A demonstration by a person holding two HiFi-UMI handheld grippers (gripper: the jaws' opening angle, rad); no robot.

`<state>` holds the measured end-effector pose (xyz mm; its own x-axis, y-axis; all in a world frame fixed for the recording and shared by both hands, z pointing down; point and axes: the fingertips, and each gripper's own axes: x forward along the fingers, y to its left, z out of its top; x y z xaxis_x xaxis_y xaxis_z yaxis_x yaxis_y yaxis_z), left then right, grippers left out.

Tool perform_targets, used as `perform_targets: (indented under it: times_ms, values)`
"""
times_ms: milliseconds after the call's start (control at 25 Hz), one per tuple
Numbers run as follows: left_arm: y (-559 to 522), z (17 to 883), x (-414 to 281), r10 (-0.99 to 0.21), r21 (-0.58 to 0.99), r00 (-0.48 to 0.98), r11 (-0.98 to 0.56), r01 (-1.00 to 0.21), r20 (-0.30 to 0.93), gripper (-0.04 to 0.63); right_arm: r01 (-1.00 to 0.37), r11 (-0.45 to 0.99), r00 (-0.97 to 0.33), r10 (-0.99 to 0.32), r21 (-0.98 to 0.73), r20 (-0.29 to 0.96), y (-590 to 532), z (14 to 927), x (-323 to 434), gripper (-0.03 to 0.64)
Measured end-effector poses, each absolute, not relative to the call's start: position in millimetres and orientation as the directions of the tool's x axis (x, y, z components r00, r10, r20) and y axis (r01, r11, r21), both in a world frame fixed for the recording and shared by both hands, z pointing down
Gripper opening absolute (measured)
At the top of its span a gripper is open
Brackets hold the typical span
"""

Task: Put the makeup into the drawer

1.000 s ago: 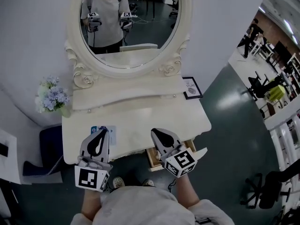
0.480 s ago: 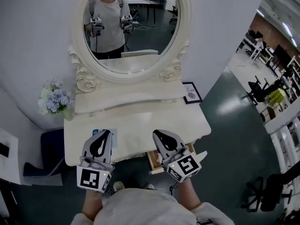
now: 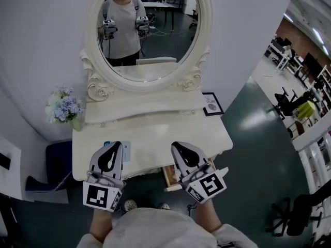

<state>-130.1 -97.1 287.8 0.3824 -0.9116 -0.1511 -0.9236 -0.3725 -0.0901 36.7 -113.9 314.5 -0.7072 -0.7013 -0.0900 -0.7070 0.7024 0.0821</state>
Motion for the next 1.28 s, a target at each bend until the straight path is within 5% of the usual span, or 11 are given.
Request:
perform_targets:
  times_ms: [1280]
  values:
    - [-79,275,-134,-0.911,-0.099,0.367,-0.354,-0.93,-0.189,0.014,-0.719,0.688,-0.694,-0.706,0.098,-0.14,-90,297,41,0.023]
